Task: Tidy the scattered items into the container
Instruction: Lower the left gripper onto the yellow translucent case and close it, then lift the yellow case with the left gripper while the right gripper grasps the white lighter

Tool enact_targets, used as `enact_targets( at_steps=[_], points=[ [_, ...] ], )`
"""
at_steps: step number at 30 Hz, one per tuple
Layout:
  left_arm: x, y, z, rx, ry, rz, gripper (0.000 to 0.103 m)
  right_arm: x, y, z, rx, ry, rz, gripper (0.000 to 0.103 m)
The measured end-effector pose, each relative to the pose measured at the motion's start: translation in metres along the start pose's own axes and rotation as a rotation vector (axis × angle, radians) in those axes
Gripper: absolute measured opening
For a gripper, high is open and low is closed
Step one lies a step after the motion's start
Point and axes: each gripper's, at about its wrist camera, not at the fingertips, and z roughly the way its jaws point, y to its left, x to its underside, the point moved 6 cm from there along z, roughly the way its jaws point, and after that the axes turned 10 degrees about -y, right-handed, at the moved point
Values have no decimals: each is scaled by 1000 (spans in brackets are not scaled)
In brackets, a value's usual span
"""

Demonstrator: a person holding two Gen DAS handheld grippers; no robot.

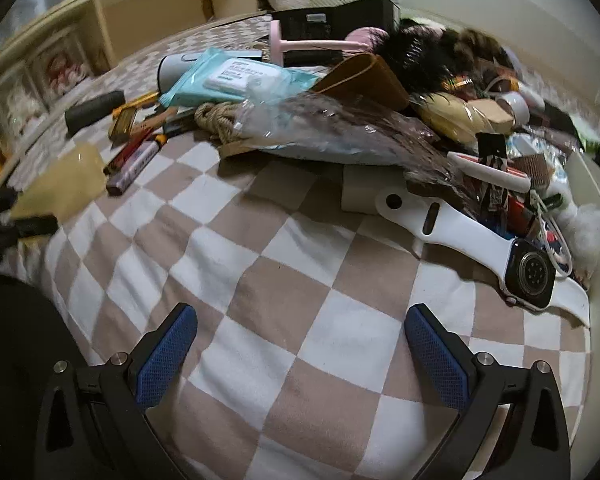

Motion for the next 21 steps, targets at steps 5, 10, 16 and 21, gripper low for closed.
enact_targets(
  at_steps=[5, 10, 16, 21],
  points=[
    [4, 17, -8, -90, -33, -31, 61, 4, -3, -6, -5, -15, 5, 103],
    [7, 65, -20, -226, -78, -174, 56, 0, -1, 1, 42, -10, 33, 103],
    [14, 94, -24, -285, -109, -270, 57, -10, 20, 0, -8, -51, 7, 96],
    [15, 89, -23, -322, -117, -253, 57, -27, 60, 9, -203, -35, -45, 76]
  ],
)
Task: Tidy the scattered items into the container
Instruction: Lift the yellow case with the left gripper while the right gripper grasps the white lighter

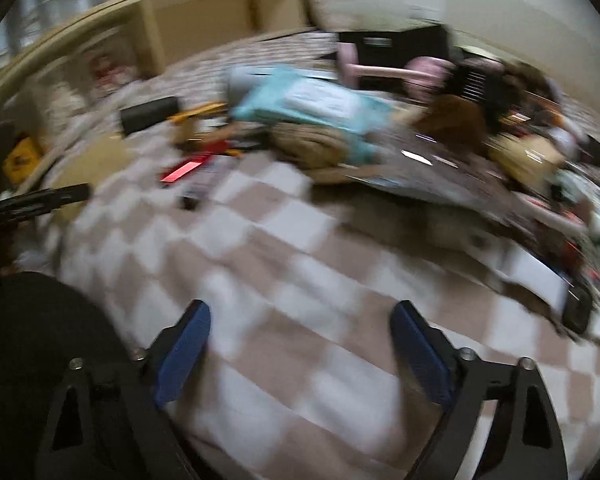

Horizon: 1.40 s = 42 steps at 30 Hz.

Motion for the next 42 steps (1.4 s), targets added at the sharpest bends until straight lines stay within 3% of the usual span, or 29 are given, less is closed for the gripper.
enact_targets(
  at_steps=[1, 3, 5, 9, 12, 18, 21, 24, 25, 26, 27, 29, 35, 42],
  points=[
    [0, -1, 0, 5, -2, -12, 57, -4, 5, 4, -26, 4, 2, 71],
    [0, -2, -1, 18, -5, -34, 65, -15, 15, 16, -91, 14, 14, 52],
    [0, -5, -1, 27, -8, -50, 76, -24, 23, 26, -127, 21, 20, 46],
    [1, -13, 0, 14, -18, -40, 79, -39, 38, 47, -151, 35, -6, 32],
    [2, -18, 1, 16, -23, -32, 84, -46, 56, 59, -201, 41, -19, 31],
    [2, -23, -7, 46, -46, -20, 99, -54, 101, 55, -417, 47, -76, 31],
    [0, -23, -15, 52, -83, -4, 99, -64, 93, 49, -335, -10, -137, 31],
    [-2, -24, -23, 70, -119, 11, 99, -75, 68, 53, -253, -28, -117, 32],
    [-3, -24, -24, 69, -122, 13, 99, -77, 63, 56, -240, -25, -117, 33],
    [-4, -23, -25, 60, -124, 14, 99, -79, 59, 59, -230, -20, -120, 48],
    [-4, -22, -25, 57, -124, 15, 99, -82, 56, 63, -220, -20, -140, 78],
    [-5, -22, -24, 59, -113, 17, 99, -86, 53, 71, -211, -20, -184, 93],
    [0, -25, -17, 52, -65, 43, 99, -83, 55, 93, -289, 56, -215, 93],
    [5, -19, -11, 126, -39, -48, 99, -69, 64, 106, -295, 74, -273, 92]
  ],
)
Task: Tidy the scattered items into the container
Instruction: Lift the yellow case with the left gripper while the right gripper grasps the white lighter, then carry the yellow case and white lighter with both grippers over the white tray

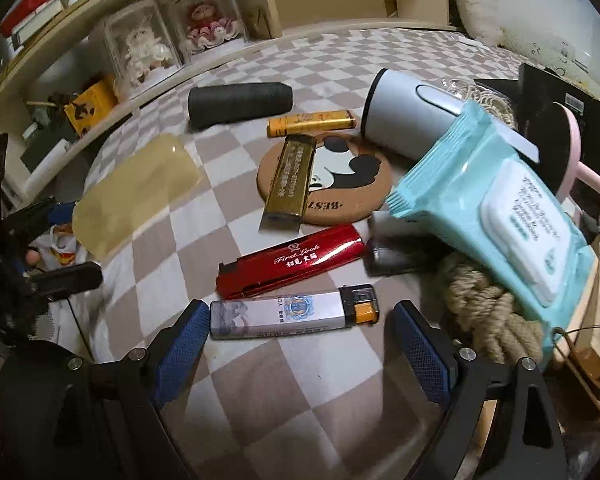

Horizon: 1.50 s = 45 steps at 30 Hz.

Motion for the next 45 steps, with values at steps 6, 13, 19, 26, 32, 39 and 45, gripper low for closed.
enact_targets(
  at_steps=[6, 13, 19, 26, 32, 39, 45],
  points=[
    [3, -1, 6, -5, 30, -7, 99, 0, 4, -2, -2, -8, -42, 89],
    [1, -4, 14, -81, 43, 66, 85, -1, 7, -4, 7, -11, -71, 83],
    [-2, 3, 13, -121, 41, 75, 53, 2, 12, -12, 4, -20, -30, 83],
    [-4, 3, 6, -122, 46, 45, 49, 11, 16, -25, -7, -31, 66, 83],
    [-8, -3, -4, -125, 35, 38, 49, 18, 13, -37, 11, -29, 133, 83],
    [-21, -11, -20, -133, 6, 35, 49, 22, 8, -53, 31, -38, 215, 83],
    [-32, -25, -34, -129, -25, 42, 49, 19, 10, -77, 38, -75, 248, 83]
  ],
)
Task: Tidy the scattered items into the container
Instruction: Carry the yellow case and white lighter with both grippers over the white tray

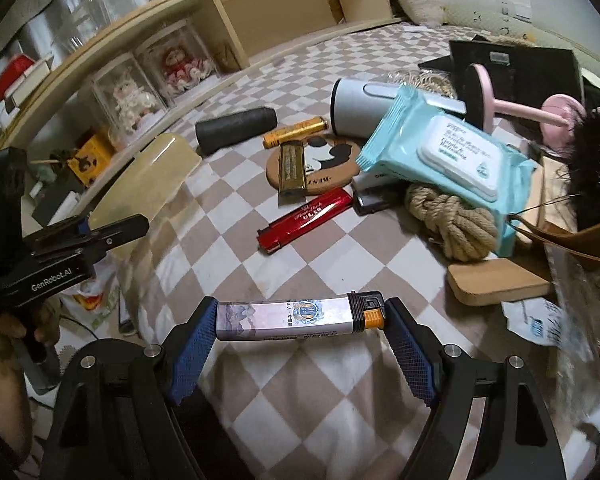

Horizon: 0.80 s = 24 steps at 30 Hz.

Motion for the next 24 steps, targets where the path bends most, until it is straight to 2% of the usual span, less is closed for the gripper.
enact_targets(
  at_steps=[12, 17, 24],
  points=[
    [-34, -48, -49, 46, -101, 30, 49, -11, -11, -69, 44, -105, 107, 83],
    [-45, -73, -64, 81, -130, 42, 49, -19, -23, -115, 75, -188, 139, 83],
    [-61, -127, -81, 166, -168, 79, 49, -25, -47, -185, 149, -313, 167, 83]
  ],
)
